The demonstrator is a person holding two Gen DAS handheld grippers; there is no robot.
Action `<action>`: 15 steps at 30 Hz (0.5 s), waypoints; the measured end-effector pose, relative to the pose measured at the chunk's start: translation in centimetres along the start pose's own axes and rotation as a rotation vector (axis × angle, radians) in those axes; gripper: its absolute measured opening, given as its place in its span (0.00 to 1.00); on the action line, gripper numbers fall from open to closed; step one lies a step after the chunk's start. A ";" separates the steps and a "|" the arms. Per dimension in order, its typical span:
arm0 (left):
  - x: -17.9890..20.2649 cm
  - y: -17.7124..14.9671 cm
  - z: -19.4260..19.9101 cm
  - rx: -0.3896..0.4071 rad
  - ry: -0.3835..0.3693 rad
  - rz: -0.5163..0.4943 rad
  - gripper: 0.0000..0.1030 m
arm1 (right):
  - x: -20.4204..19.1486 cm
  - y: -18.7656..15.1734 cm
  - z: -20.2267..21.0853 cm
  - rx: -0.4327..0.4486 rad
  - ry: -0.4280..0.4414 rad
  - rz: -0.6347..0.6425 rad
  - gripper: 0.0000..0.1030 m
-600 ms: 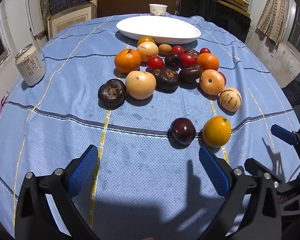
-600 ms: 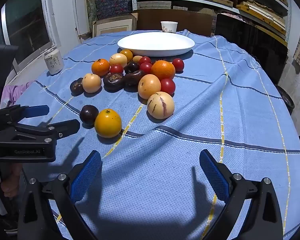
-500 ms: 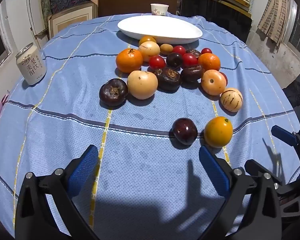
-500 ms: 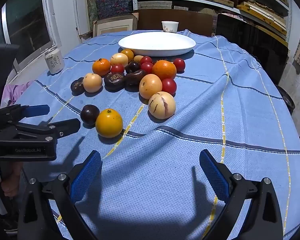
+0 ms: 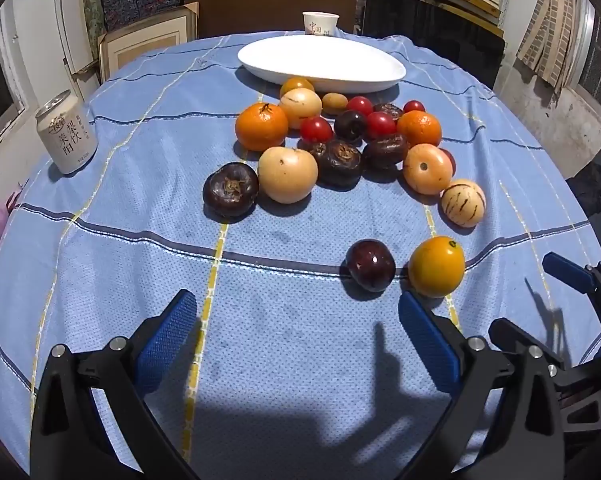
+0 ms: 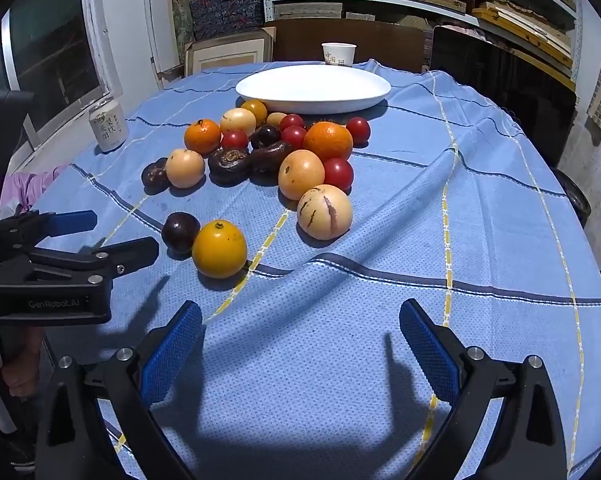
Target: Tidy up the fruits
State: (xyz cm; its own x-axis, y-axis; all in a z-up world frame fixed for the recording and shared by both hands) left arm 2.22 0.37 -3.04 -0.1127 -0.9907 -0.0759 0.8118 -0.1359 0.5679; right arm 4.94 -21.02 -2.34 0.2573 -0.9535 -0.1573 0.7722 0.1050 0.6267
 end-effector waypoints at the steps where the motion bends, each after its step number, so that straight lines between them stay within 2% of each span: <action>1: -0.1 0.0 0.1 0.002 -0.001 0.003 0.96 | 0.0 0.0 0.0 0.000 0.001 -0.006 0.97; 15: 0.0 0.0 0.4 0.005 -0.001 0.006 0.96 | 0.1 0.1 0.4 -0.002 0.004 -0.020 0.97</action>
State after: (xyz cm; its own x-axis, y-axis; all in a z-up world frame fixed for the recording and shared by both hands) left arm 1.97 0.41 -2.72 -0.1083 -0.9916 -0.0714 0.8097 -0.1296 0.5724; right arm 4.84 -21.20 -1.98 0.2443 -0.9542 -0.1726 0.7785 0.0869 0.6216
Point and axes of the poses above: each gripper's, at about its wrist camera, not at the fingertips, and z roughly against the way its jaws point, x to its right, y to its top, the point moved 4 cm from there along -z, roughly the way its jaws point, and after that the axes turned 10 degrees about -z, right-handed, at the moved point
